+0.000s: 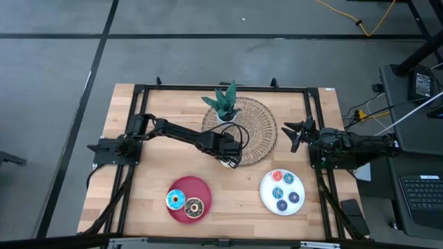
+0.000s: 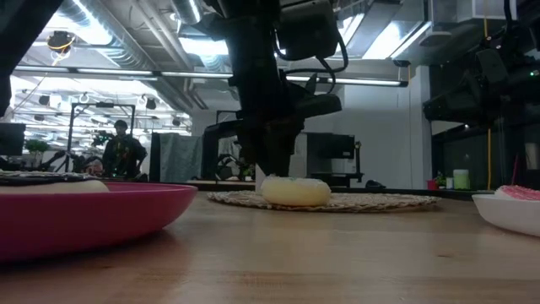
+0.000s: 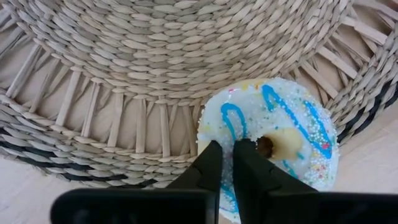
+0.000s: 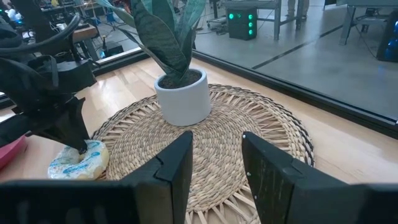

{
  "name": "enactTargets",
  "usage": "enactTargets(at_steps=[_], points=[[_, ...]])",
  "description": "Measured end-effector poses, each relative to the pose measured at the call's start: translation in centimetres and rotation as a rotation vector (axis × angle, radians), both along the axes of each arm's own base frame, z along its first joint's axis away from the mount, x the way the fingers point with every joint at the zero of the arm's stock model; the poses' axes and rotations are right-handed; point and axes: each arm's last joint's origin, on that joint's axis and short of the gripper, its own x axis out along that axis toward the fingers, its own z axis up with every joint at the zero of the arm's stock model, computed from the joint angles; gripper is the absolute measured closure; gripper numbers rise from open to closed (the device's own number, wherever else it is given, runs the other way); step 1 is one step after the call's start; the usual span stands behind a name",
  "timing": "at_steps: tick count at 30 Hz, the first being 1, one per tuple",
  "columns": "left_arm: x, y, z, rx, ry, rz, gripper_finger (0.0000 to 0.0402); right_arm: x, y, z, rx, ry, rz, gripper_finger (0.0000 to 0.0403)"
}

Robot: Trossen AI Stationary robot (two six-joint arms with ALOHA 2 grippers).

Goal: Pick & Place donuts
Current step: Put the white donut on the dark pink plate

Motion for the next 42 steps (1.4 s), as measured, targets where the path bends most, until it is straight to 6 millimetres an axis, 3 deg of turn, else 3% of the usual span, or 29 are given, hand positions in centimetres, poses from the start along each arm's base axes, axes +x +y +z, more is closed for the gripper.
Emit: enactTargets(at_steps=[14,23,35,42], points=[[-1.3,-0.3,3.7,-0.001,-0.038,-0.036,0.038,0.0,0.0,0.0,0.0,0.0,0.0,0.0263],[-3.3,-2.2,6.4,0.002,-0.019,-0.106,0.0381,0.0,0.0,0.0,0.001,0.0,0.0,0.0263],[-5.0,-5.3,6.8,-0.014,-0.054,-0.201,0.0381,0.0,0.0,0.0,0.0,0.0,0.0,0.0263],[-8.5,-6.1,6.8,-0.027,-0.091,-0.177,0.0382,0.0,0.0,0.0,0.001,0.0,0.0,0.0263]])
